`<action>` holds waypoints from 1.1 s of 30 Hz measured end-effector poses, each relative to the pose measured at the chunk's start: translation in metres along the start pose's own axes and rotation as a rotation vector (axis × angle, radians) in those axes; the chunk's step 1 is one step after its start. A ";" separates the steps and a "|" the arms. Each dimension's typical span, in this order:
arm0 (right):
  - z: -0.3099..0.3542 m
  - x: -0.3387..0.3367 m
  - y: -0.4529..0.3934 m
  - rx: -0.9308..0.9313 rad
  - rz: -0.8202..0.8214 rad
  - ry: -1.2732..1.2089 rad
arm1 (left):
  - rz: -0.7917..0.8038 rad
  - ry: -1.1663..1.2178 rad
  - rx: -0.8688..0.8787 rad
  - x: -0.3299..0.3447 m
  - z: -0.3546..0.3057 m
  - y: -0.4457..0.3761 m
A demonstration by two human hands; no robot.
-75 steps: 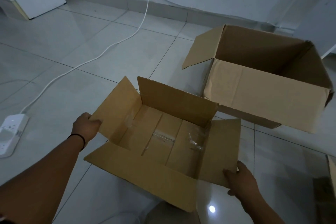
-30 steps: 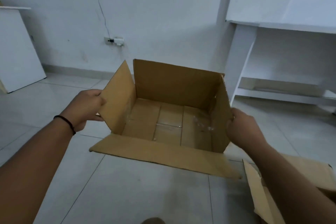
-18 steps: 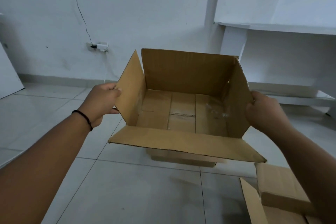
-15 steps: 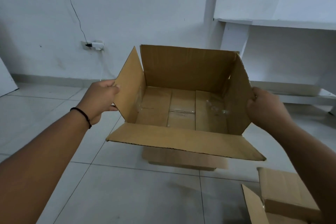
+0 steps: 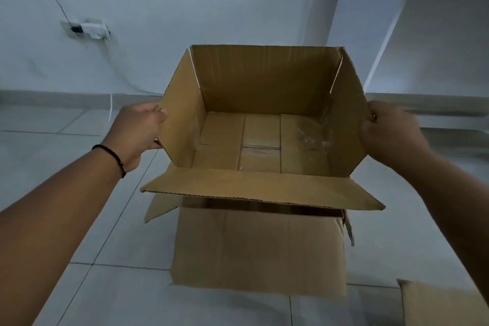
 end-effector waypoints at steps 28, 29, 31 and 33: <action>-0.079 0.157 0.019 0.266 0.118 -0.023 | -0.007 -0.342 -0.175 0.055 0.150 -0.064; -0.082 0.164 0.023 0.294 0.120 0.017 | -0.008 -0.341 -0.163 0.057 0.156 -0.067; -0.090 0.175 0.028 0.359 0.184 0.072 | -0.030 -0.365 -0.158 0.061 0.167 -0.073; -0.097 0.182 0.032 0.391 0.252 0.082 | -0.056 -0.384 -0.178 0.067 0.174 -0.077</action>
Point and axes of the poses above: each hand's wrist, its own y-axis away from the middle knuckle, its own x-axis out of the palm, z = x × y, the point moved 1 cm from there along -y, towards the middle knuckle, and after that the axes turned 12 degrees about -x, right-handed, at the moved point
